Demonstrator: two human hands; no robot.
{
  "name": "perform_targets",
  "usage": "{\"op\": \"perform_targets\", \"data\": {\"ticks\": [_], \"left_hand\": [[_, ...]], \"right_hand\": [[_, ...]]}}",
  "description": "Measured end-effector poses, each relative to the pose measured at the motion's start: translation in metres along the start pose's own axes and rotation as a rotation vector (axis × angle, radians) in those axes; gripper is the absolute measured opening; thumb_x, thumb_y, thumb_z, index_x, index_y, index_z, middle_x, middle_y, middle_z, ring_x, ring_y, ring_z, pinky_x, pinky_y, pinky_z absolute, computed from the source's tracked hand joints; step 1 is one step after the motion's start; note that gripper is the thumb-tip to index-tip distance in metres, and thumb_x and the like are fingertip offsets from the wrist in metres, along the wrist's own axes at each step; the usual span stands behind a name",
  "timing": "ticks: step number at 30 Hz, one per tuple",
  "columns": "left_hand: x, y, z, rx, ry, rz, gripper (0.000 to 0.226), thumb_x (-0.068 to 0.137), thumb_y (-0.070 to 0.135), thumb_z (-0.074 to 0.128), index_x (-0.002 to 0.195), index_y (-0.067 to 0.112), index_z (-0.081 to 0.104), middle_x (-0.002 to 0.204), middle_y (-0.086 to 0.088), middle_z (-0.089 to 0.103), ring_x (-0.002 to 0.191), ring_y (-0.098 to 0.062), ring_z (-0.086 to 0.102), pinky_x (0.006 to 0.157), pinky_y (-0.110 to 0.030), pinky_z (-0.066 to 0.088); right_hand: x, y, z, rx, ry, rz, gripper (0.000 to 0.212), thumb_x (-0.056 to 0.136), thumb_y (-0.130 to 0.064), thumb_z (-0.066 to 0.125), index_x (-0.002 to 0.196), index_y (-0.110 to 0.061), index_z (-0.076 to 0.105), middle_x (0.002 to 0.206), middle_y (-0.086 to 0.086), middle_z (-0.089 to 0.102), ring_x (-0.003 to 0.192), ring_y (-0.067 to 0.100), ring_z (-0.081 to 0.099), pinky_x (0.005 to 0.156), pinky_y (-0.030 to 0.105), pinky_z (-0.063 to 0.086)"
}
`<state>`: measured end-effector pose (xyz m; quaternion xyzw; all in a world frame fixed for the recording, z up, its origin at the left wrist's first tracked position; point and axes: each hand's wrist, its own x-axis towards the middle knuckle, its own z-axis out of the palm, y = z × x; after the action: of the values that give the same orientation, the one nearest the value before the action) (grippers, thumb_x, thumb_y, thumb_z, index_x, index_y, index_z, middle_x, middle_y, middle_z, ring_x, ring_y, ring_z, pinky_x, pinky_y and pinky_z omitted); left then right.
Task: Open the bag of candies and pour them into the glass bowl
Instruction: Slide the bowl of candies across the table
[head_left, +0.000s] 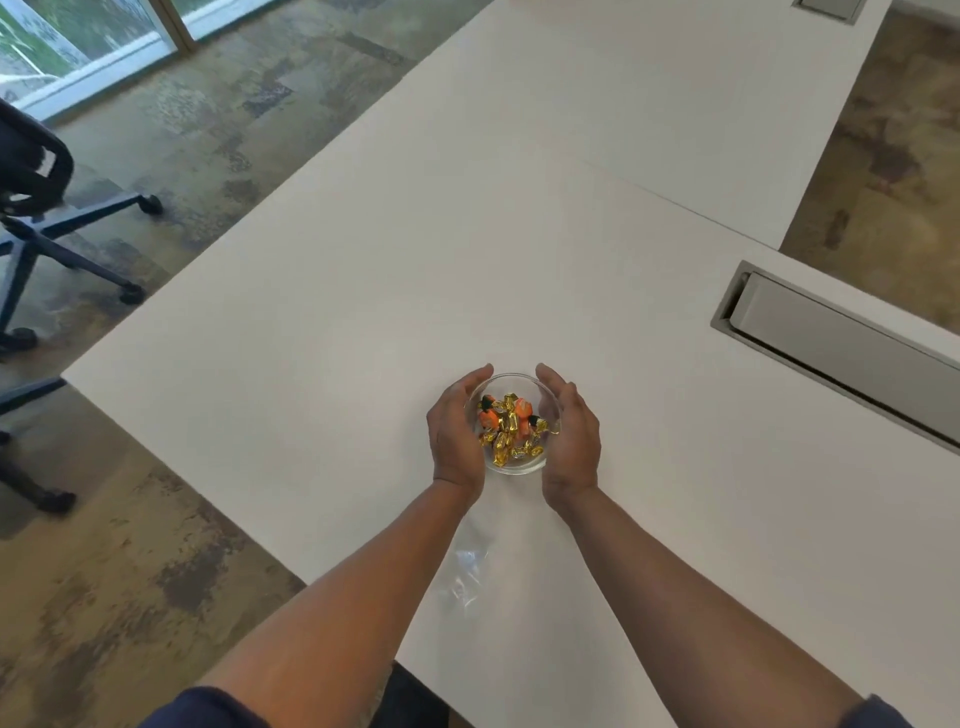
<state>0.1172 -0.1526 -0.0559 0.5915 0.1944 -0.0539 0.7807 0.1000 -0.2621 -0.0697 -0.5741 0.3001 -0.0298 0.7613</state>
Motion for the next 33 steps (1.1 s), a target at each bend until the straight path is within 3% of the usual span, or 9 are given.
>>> {"op": "perform_targets", "data": {"ticks": [3, 6, 12, 17, 20, 24, 28, 30, 33], "left_hand": [[-0.003, -0.001, 0.003, -0.043, 0.020, -0.014, 0.039, 0.101, 0.023, 0.041, 0.114, 0.014, 0.077, 0.129, -0.007, 0.073, 0.126, -0.017, 0.064, 0.100, -0.031, 0.055], [-0.008, 0.007, 0.008, -0.062, 0.023, 0.008, 0.040, 0.105, 0.016, 0.037, 0.116, 0.012, 0.076, 0.129, -0.009, 0.072, 0.124, -0.018, 0.065, 0.091, -0.021, 0.056], [-0.039, 0.047, 0.032, -0.042, -0.061, 0.098, 0.041, 0.108, 0.012, 0.034, 0.115, 0.014, 0.075, 0.129, -0.011, 0.071, 0.124, -0.020, 0.066, 0.094, -0.023, 0.056], [-0.070, 0.078, 0.068, 0.048, -0.185, 0.223, 0.041, 0.108, -0.001, 0.035, 0.116, 0.012, 0.073, 0.122, -0.004, 0.074, 0.119, -0.015, 0.068, 0.091, -0.020, 0.056], [-0.091, 0.086, 0.097, 0.102, -0.276, 0.265, 0.039, 0.107, -0.004, 0.037, 0.119, 0.009, 0.072, 0.120, -0.003, 0.074, 0.118, -0.013, 0.068, 0.090, -0.018, 0.055], [-0.122, 0.085, 0.137, 0.176, -0.384, 0.275, 0.037, 0.109, 0.003, 0.038, 0.121, 0.011, 0.072, 0.120, 0.002, 0.074, 0.119, -0.015, 0.068, 0.097, -0.027, 0.058], [-0.160, 0.073, 0.177, 0.183, -0.506, 0.250, 0.034, 0.107, 0.018, 0.039, 0.115, 0.021, 0.072, 0.125, -0.008, 0.073, 0.122, -0.025, 0.067, 0.104, -0.038, 0.055], [-0.176, 0.061, 0.195, 0.193, -0.548, 0.240, 0.035, 0.107, 0.020, 0.039, 0.113, 0.024, 0.073, 0.124, -0.007, 0.073, 0.121, -0.025, 0.067, 0.105, -0.039, 0.055], [-0.196, 0.038, 0.215, 0.206, -0.597, 0.201, 0.039, 0.110, 0.017, 0.037, 0.108, 0.029, 0.074, 0.118, 0.001, 0.075, 0.118, -0.021, 0.068, 0.102, -0.034, 0.056]], "right_hand": [[-0.001, -0.001, 0.001, 0.003, 0.010, -0.002, 0.043, 0.109, -0.039, 0.036, 0.122, -0.030, 0.076, 0.127, -0.020, 0.072, 0.127, 0.006, 0.058, 0.110, 0.035, 0.046], [-0.008, -0.009, 0.000, 0.029, 0.005, -0.018, 0.043, 0.109, -0.038, 0.036, 0.125, -0.028, 0.075, 0.125, -0.022, 0.073, 0.125, 0.001, 0.058, 0.113, 0.037, 0.045], [-0.037, -0.059, -0.012, 0.097, -0.005, -0.106, 0.043, 0.105, -0.038, 0.039, 0.125, -0.022, 0.074, 0.131, -0.010, 0.072, 0.129, 0.009, 0.059, 0.115, 0.040, 0.043], [-0.064, -0.113, -0.040, 0.118, 0.029, -0.163, 0.036, 0.104, -0.034, 0.046, 0.121, -0.022, 0.075, 0.130, -0.006, 0.071, 0.124, 0.009, 0.062, 0.092, 0.025, 0.054], [-0.079, -0.139, -0.068, 0.144, 0.083, -0.208, 0.033, 0.104, -0.030, 0.048, 0.120, -0.020, 0.075, 0.126, -0.006, 0.073, 0.119, 0.006, 0.064, 0.092, 0.025, 0.056], [-0.100, -0.162, -0.114, 0.135, 0.148, -0.249, 0.034, 0.104, -0.034, 0.047, 0.122, -0.022, 0.074, 0.115, -0.017, 0.075, 0.106, -0.005, 0.067, 0.077, 0.016, 0.056], [-0.120, -0.175, -0.166, 0.093, 0.260, -0.292, 0.037, 0.106, -0.037, 0.042, 0.125, -0.024, 0.071, 0.108, -0.024, 0.073, 0.106, -0.006, 0.066, 0.079, 0.020, 0.058], [-0.127, -0.175, -0.192, 0.111, 0.317, -0.277, 0.036, 0.105, -0.038, 0.043, 0.123, -0.027, 0.072, 0.117, -0.016, 0.071, 0.113, 0.005, 0.065, 0.087, 0.024, 0.059], [-0.135, -0.171, -0.225, 0.144, 0.390, -0.253, 0.030, 0.105, -0.039, 0.046, 0.112, -0.038, 0.075, 0.112, -0.021, 0.072, 0.113, 0.004, 0.064, 0.092, 0.027, 0.058]]}}
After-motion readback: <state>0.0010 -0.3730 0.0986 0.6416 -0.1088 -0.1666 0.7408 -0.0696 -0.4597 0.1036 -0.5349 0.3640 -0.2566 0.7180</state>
